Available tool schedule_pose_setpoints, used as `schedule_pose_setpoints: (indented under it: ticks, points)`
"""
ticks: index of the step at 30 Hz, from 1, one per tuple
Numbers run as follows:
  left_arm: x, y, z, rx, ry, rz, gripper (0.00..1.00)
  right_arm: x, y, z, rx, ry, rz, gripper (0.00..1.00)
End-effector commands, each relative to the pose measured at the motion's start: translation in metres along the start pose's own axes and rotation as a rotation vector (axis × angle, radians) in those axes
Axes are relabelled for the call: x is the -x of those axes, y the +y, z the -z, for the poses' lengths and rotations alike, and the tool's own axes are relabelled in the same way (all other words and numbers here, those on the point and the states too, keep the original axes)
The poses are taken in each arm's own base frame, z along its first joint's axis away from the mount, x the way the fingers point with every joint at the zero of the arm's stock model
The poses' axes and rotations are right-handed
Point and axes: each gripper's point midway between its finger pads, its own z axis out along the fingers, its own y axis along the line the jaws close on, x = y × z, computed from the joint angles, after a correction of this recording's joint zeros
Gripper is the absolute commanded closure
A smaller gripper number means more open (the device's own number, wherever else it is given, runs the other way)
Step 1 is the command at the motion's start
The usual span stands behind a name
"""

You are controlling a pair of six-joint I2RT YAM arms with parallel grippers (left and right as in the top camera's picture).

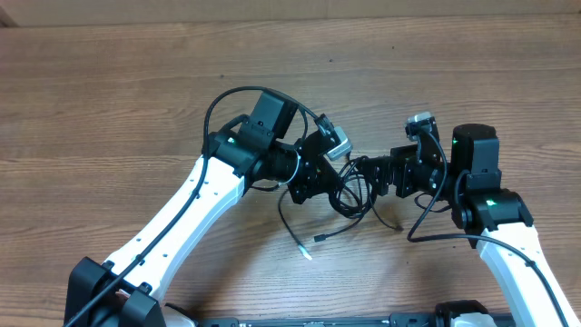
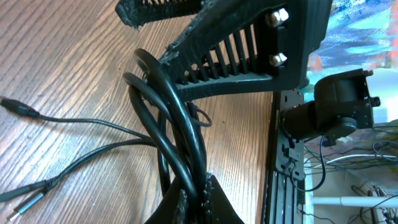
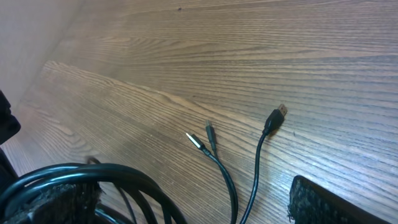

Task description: Untangle cables

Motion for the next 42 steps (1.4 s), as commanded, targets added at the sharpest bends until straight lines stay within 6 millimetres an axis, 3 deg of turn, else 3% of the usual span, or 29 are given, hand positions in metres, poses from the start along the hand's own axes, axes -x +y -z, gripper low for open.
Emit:
schedule_pose_setpoints:
  ticks: [1,9,21,31,39,42]
  points:
    - [0.018,-0.024,0.004,-0.08,-0.062,-0.07,0.96,0.009,-0.005,0.002,-0.034,-0.016,0.014,0.05]
    - [0.033,-0.027,0.005,-0.101,-0.121,-0.124,0.96,-0.003,-0.002,-0.007,0.02,0.039,-0.021,0.06]
    - [0.049,-0.028,0.008,-0.112,-0.174,-0.102,0.96,-0.003,0.01,-0.007,0.091,0.042,-0.022,0.08]
    - [0.055,-0.082,0.02,-0.418,-0.226,-0.13,0.96,-0.002,-0.029,-0.006,-0.136,0.029,-0.022,0.08]
    - [0.051,-0.085,0.021,-0.439,-0.213,-0.105,0.95,-0.009,-0.071,0.005,-0.388,0.045,-0.079,0.08]
    - [0.046,-0.077,0.017,-0.391,-0.186,-0.068,0.96,-0.014,-0.086,0.013,-0.488,0.046,-0.135,0.07]
